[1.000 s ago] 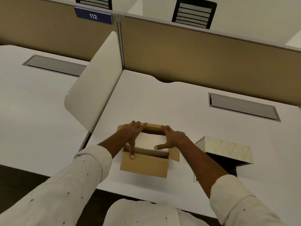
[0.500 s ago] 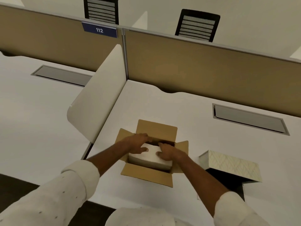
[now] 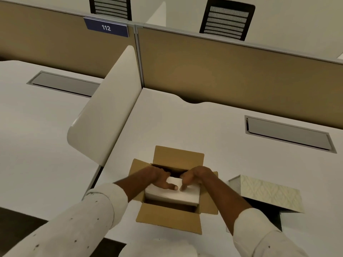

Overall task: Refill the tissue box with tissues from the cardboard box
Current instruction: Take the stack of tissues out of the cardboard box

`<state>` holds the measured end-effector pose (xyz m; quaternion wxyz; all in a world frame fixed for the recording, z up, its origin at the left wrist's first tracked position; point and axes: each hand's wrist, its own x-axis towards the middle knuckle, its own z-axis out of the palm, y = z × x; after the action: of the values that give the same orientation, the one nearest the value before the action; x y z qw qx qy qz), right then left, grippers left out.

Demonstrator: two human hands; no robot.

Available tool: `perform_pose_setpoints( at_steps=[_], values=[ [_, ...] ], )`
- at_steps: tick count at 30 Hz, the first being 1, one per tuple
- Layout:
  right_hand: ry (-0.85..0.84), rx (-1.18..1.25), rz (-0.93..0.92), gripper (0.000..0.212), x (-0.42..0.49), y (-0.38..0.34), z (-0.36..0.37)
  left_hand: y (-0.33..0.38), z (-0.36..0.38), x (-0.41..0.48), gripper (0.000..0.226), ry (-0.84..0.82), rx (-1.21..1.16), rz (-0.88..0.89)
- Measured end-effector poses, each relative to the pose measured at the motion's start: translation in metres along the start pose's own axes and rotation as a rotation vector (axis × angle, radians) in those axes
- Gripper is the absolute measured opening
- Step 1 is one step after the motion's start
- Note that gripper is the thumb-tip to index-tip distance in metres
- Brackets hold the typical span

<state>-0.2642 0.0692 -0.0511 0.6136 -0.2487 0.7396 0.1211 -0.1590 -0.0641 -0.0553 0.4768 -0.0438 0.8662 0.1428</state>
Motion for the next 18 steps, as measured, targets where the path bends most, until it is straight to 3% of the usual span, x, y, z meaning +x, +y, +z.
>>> perform_pose_setpoints(
  at_steps=[4, 11, 14, 18],
  values=[
    [-0.094, -0.001, -0.016, 0.071, 0.008, 0.003, 0.011, 0.001, 0.015, 0.002, 0.094, -0.041, -0.043, 0.055],
    [-0.059, -0.134, -0.075, 0.076, 0.013, 0.001, 0.013, -0.001, 0.006, 0.008, 0.094, -0.213, -0.081, 0.041],
    [-0.048, -0.153, -0.099, 0.078, 0.010, 0.001, 0.013, -0.003, 0.007, 0.010, 0.091, -0.192, -0.046, 0.055],
    [-0.009, -0.135, -0.148, 0.077, 0.004, 0.001, 0.010, -0.008, 0.001, 0.004, 0.090, -0.044, -0.019, 0.141]
  ],
)
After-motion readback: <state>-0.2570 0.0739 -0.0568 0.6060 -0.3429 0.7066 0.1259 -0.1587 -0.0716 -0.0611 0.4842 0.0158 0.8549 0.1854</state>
